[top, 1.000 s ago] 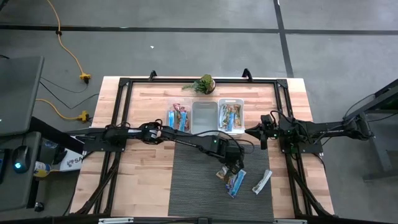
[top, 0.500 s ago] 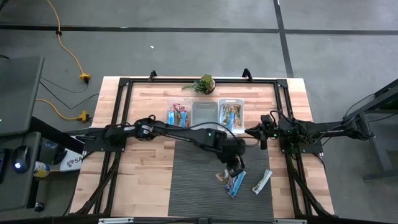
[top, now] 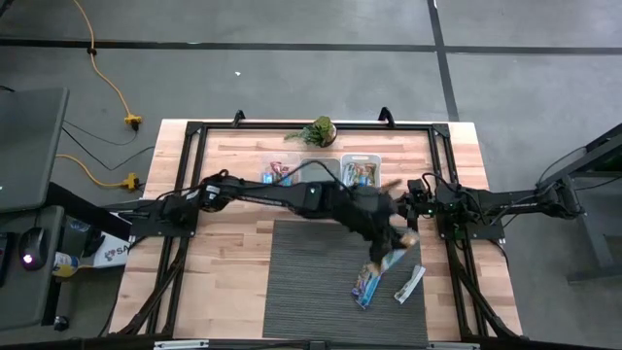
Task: Pick and place Granola Bars by type
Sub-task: Put the yellow granola bar into the white bin
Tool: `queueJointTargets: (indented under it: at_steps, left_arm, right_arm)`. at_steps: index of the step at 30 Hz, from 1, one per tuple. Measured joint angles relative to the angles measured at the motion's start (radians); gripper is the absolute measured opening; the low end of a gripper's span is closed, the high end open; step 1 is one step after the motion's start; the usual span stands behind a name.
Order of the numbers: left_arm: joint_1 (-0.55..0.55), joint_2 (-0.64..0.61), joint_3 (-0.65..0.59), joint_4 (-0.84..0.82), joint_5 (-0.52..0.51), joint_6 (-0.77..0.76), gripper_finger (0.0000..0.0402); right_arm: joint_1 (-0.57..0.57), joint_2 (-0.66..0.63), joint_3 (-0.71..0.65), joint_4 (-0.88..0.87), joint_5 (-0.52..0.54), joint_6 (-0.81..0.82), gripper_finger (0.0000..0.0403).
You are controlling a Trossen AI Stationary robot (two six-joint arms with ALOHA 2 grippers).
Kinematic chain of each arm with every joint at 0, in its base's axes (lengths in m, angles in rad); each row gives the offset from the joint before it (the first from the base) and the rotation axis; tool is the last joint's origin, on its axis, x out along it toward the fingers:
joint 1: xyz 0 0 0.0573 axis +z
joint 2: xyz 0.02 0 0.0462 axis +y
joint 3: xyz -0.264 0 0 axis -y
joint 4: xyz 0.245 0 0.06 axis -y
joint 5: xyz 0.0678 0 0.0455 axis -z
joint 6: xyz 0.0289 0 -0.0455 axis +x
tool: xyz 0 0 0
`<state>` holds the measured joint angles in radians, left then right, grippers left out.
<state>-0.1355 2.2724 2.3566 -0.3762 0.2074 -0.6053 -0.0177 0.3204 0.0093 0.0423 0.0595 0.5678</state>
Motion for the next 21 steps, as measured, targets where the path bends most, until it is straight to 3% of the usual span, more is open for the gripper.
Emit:
queueJointTargets:
  at_steps: [11,21]
  left_arm:
    - [0.126,-0.066,-0.001,0.143,-0.02,-0.038,0.011]
    - [0.248,-0.078,0.0,0.012,-0.239,-0.171,0.011]
  right_arm:
    - [0.0,-0.001,0.0,0.0,0.0,0.0,0.0]
    - [0.0,-0.001,0.0,0.0,0.0,0.0,0.0]
